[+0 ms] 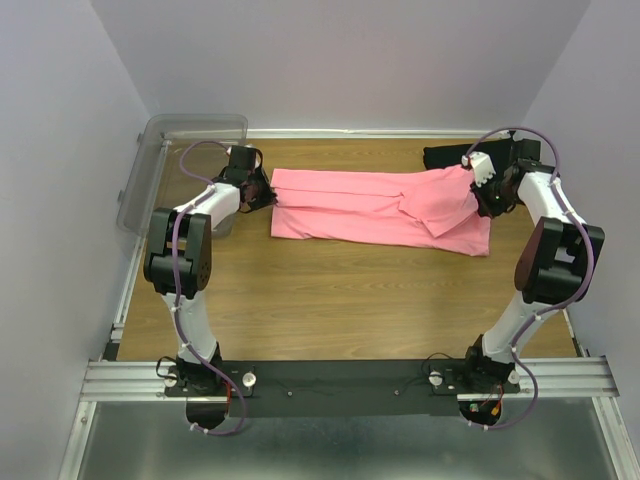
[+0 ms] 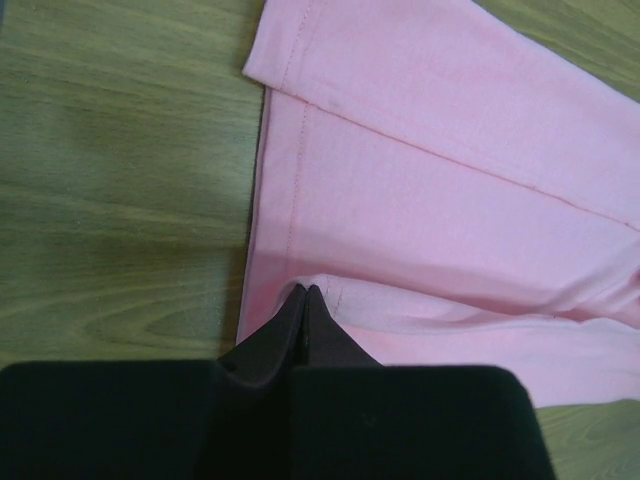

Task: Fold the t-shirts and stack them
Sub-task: Fold the tshirt

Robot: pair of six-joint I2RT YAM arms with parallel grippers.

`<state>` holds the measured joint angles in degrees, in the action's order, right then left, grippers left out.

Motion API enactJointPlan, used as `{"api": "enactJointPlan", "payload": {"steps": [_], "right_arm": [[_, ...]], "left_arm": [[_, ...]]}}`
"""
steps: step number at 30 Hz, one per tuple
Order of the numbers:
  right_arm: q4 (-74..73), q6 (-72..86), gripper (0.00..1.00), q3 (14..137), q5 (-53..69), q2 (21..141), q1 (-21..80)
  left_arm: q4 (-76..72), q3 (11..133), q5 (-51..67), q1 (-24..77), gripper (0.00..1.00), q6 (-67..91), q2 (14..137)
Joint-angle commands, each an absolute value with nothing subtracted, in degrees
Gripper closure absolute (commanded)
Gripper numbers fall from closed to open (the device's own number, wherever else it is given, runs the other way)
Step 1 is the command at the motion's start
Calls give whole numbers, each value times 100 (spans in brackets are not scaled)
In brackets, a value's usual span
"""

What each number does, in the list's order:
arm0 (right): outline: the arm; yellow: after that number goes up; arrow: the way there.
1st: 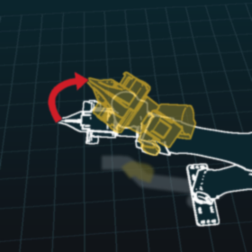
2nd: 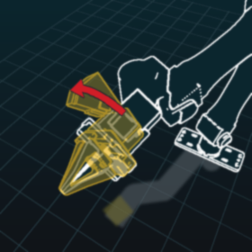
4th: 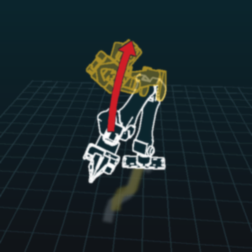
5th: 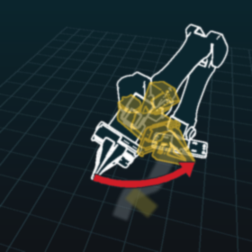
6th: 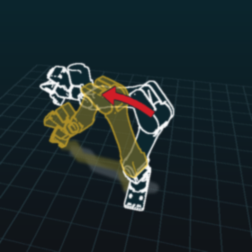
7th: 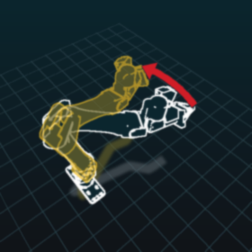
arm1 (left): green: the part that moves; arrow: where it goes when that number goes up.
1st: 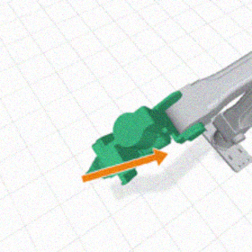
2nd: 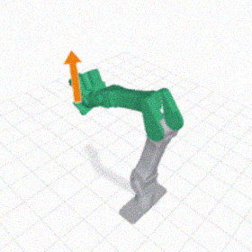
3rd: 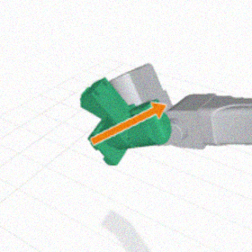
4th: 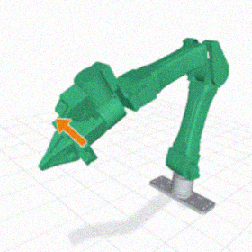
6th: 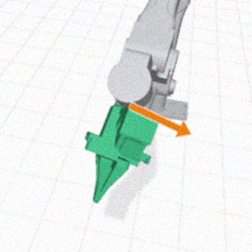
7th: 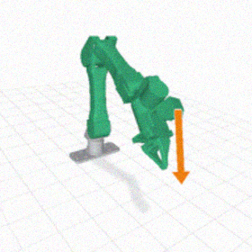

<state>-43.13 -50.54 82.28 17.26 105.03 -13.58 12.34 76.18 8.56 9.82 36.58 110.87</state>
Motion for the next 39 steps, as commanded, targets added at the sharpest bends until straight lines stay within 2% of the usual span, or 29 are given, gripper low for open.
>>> {"api": "enactJointPlan", "payload": {"steps": [1, 20, 39], "right_arm": [[-4272, -4940, 99, 8429, 1863, 10617, -1406], [-4271, -4939, 99, 8341, 1766, 10564, -1406], [-4298, -4693, 99, 8947, 2048, 10846, -1397]], "left_arm": [[1213, 7726, 765, 958, 100, 3568, 11206], [1195, 7743, 817, 958, 100, 3542, 11224], [1187, 7822, 809, 958, 100, 3533, 11338]]}}
